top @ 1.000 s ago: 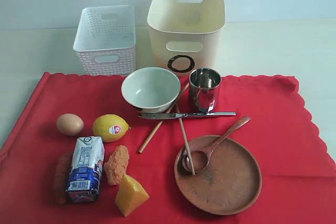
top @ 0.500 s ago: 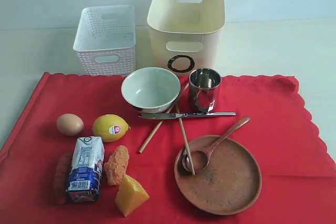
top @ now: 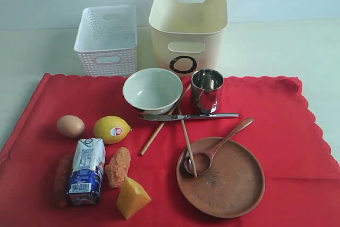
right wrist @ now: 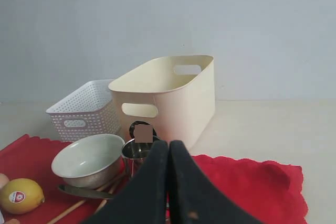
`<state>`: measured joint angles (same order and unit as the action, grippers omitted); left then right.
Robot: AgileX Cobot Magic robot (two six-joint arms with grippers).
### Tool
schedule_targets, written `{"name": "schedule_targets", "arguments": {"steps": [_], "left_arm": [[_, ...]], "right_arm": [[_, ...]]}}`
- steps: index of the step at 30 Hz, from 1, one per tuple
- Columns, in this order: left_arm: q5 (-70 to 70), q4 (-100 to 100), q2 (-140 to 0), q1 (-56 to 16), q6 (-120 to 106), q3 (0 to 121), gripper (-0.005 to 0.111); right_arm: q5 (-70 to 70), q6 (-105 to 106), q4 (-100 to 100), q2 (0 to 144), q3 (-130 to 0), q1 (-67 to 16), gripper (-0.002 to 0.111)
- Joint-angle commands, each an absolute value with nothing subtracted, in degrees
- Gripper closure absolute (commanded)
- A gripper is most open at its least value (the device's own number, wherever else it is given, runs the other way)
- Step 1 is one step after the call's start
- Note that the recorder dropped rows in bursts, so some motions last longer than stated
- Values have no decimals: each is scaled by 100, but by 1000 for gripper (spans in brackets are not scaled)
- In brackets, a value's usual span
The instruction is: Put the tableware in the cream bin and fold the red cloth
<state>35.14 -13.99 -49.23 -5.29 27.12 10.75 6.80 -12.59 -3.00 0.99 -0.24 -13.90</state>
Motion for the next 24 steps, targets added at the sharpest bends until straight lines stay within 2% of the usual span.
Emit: {"name": "schedule_targets", "arguments": {"steps": [1, 7, 10, 12, 19, 24], "left_arm": [[3627, -1945, -5970, -525, 3309, 1694, 106], [3431, -3732, -7364, -525, 4311, 2656, 105], [3219, -4725, -7956, -525, 4793, 2995, 100], [3219, -5056, -8336, -525, 5025, 3125, 94], [2958, -5378, -9114, -525, 5259, 3183, 56], [2778, -5481, -9410, -525, 5259, 3183, 38]], "right_arm": [[631, -1267, -304, 56, 0, -1402, 108], [631, -1267, -304, 56, 0, -1402, 108], [631, -1267, -304, 56, 0, -1402, 108], [631, -1267, -304, 56, 0, -1402, 108], [631, -1267, -304, 56, 0, -1402, 108], [631, -1267, -304, 56, 0, -1402, 108]]}}
